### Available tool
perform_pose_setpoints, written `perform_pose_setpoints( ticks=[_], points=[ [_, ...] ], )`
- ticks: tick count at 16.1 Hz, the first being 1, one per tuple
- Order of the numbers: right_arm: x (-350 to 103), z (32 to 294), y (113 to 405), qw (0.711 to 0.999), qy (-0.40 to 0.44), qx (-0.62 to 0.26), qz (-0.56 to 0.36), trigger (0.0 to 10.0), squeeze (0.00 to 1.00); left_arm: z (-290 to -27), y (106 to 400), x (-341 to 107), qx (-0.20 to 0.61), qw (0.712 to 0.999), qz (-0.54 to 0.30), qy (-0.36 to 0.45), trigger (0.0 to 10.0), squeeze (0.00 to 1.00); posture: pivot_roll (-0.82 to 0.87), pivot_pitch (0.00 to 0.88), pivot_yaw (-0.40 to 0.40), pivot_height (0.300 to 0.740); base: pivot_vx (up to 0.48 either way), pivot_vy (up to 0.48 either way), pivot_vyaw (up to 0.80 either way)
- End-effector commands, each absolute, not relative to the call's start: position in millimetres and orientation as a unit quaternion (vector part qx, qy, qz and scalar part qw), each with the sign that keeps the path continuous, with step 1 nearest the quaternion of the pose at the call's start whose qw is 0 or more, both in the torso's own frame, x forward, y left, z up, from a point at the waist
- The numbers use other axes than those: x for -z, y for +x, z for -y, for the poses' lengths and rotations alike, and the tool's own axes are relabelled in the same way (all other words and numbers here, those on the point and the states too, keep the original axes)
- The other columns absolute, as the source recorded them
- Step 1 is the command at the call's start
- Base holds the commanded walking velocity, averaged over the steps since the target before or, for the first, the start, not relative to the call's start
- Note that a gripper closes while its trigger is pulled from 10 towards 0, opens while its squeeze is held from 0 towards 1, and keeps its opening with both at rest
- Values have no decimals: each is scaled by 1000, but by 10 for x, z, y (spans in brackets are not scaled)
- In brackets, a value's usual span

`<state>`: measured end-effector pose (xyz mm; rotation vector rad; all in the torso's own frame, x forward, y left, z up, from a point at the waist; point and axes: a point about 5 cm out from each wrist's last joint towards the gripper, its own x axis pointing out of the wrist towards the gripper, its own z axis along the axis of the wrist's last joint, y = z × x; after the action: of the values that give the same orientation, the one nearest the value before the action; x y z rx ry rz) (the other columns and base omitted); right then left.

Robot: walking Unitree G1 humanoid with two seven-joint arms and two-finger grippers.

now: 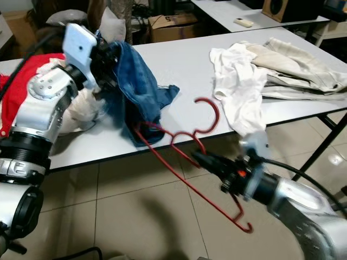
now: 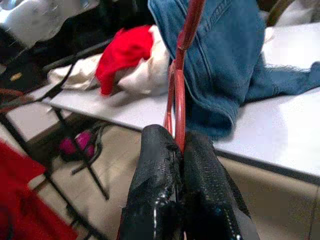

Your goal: Hang hanger

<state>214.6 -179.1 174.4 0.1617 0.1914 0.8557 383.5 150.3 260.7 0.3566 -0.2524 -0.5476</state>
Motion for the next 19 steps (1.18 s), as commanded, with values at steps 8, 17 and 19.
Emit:
perform_pose_setpoints(
  ticks=[8,17,19],
  points=[
    [-1935,1916,2482,948,108,-299,-7,10000,0,-1627,3746,-2543,268,925,87,256,0,0,-129,0,78,740,0,0,0],
    [-1860,1873,2555,939,161,-304,-23,10000,0,-1527,3631,-2505,329,910,64,244,0,0,-119,0,62,740,0,0,0],
    [-1801,1837,2566,937,156,-309,-44,10000,0,-1498,3621,-2547,334,911,71,232,0,0,-119,0,58,740,0,0,0]
  ],
)
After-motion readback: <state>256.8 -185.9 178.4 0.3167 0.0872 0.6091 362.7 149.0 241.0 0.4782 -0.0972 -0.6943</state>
